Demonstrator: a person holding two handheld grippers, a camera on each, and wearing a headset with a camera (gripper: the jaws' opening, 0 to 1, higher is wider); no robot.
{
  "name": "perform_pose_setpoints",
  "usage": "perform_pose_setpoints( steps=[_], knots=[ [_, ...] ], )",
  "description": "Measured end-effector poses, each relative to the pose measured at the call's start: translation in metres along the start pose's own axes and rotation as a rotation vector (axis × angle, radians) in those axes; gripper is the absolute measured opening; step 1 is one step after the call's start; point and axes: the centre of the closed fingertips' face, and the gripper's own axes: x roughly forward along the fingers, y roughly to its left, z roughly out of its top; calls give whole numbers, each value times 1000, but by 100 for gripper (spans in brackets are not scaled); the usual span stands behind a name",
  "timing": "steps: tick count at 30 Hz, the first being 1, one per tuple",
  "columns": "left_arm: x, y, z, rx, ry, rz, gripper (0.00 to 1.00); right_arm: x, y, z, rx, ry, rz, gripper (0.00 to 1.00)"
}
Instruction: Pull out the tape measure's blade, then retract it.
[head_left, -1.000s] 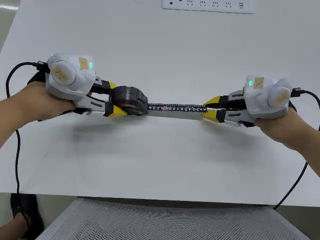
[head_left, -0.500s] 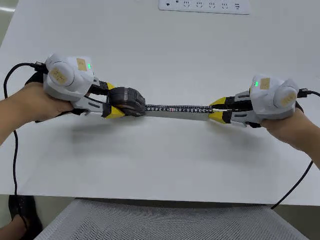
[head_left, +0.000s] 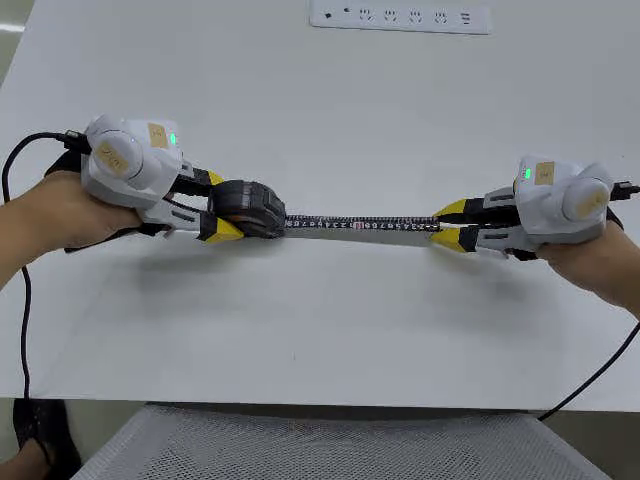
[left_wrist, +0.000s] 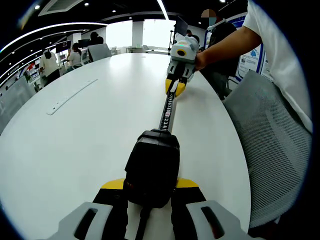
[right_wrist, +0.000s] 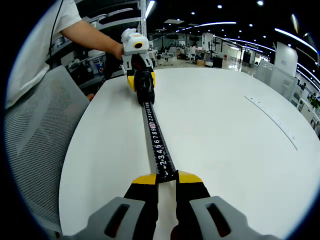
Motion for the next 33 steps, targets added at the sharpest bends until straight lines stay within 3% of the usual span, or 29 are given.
perform_pose_setpoints(
  steps=[33],
  knots=[
    [2, 1, 1, 4, 13, -1, 30, -32, -13, -27, 3, 42, -25, 7]
  ],
)
